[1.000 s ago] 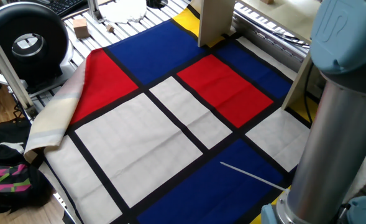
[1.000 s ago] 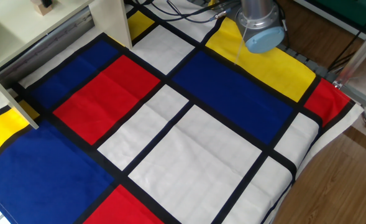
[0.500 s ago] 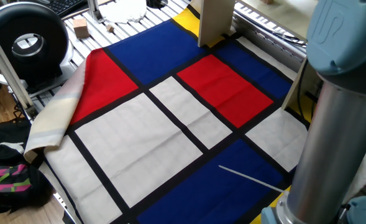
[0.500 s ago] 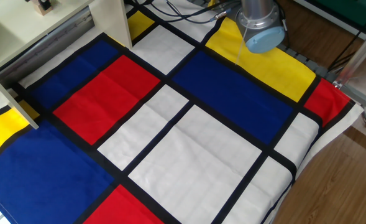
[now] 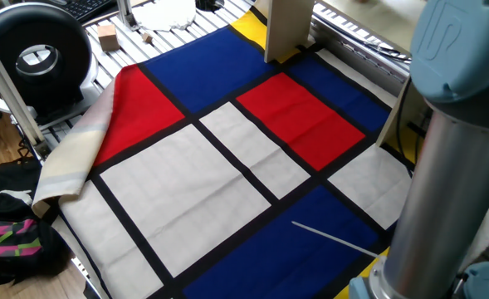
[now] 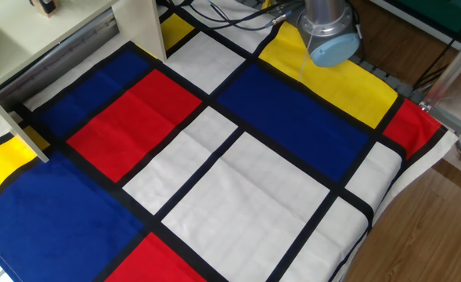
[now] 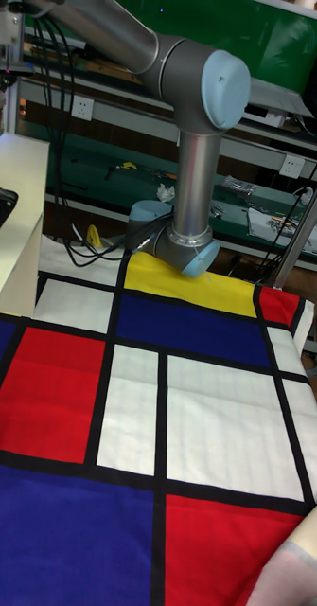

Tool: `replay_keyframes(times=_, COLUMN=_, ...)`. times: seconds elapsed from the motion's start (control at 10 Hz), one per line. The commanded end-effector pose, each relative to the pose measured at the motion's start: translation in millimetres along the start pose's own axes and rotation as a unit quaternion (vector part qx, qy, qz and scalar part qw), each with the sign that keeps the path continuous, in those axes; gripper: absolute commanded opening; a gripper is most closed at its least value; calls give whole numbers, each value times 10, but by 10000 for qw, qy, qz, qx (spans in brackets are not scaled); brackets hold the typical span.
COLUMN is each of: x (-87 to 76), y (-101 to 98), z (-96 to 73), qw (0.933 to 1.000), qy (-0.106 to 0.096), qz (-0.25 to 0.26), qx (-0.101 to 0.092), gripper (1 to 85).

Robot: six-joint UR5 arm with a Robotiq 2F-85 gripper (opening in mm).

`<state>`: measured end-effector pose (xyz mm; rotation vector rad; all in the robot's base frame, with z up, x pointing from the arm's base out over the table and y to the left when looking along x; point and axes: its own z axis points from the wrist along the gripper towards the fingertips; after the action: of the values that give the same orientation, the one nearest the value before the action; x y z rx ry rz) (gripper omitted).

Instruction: Take the object down from the shelf

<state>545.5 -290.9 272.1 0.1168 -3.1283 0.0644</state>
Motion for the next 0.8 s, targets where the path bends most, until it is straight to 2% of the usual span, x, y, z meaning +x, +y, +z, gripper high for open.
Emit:
replay_keyframes(times=0.0, x=-18, y=14, z=-76, qw=9996, qy=-29, qz=248, qx=88, gripper=90)
replay_keyframes(times=0.2, x=-10, y=93, z=-174, qw=9990, qy=-26, qz=447, qx=72, gripper=13)
replay_keyframes(times=0.5, x=41, y=211, z=-322, qw=9984, qy=-13, qz=570, qx=56, gripper=13)
replay_keyframes(times=0.7, x=63, y=349, z=-432, qw=9978, qy=-76, qz=661, qx=18, gripper=13)
